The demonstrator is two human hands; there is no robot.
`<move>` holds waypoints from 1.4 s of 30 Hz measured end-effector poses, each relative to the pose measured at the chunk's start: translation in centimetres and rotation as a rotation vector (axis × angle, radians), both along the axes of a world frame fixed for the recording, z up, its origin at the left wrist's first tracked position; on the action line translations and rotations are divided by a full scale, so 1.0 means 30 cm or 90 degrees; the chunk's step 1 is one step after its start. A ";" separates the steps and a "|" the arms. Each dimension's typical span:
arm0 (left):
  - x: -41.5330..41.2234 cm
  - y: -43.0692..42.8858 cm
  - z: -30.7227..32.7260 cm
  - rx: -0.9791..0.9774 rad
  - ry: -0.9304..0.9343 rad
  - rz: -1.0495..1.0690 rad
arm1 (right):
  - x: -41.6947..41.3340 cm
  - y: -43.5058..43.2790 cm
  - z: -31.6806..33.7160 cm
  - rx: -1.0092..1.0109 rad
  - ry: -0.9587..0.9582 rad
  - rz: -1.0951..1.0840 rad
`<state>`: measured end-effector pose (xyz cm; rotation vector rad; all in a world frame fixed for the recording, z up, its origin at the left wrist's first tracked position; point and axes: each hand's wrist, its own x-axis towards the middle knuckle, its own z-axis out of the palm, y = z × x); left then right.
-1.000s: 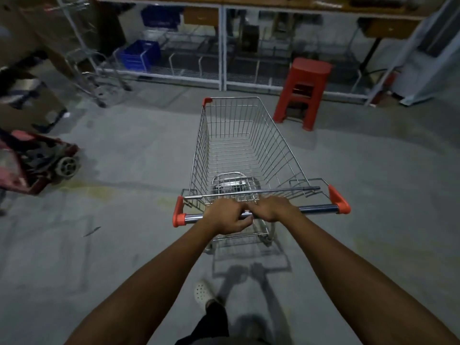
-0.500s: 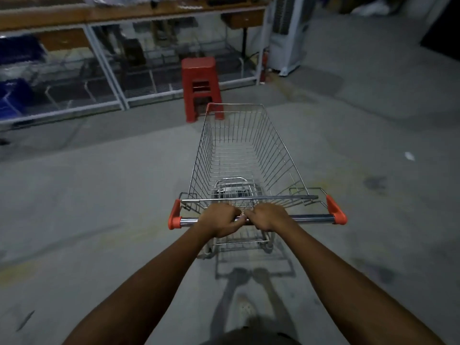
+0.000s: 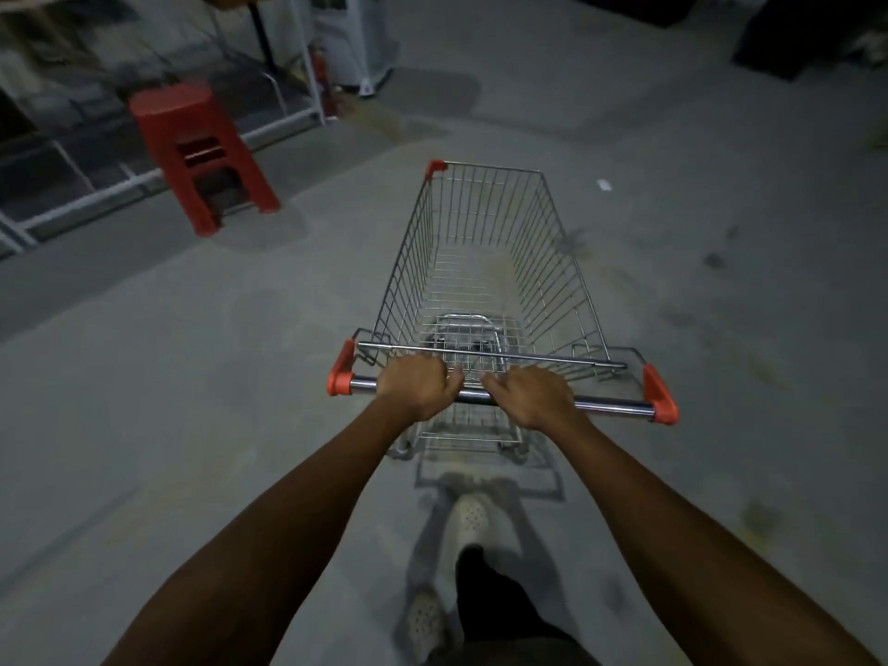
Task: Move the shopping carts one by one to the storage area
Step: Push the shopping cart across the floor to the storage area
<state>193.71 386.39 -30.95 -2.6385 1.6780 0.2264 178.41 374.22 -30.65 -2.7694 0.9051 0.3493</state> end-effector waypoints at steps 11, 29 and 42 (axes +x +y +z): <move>-0.465 -0.229 0.015 0.016 0.011 -0.211 | -0.562 -0.087 0.009 0.002 0.005 -0.185; -1.246 -0.694 0.018 0.006 0.056 -0.366 | -1.516 -0.305 0.016 -0.063 -0.036 -0.350; -1.832 -1.078 -0.004 0.010 0.100 -0.519 | -2.112 -0.538 0.004 -0.149 -0.022 -0.431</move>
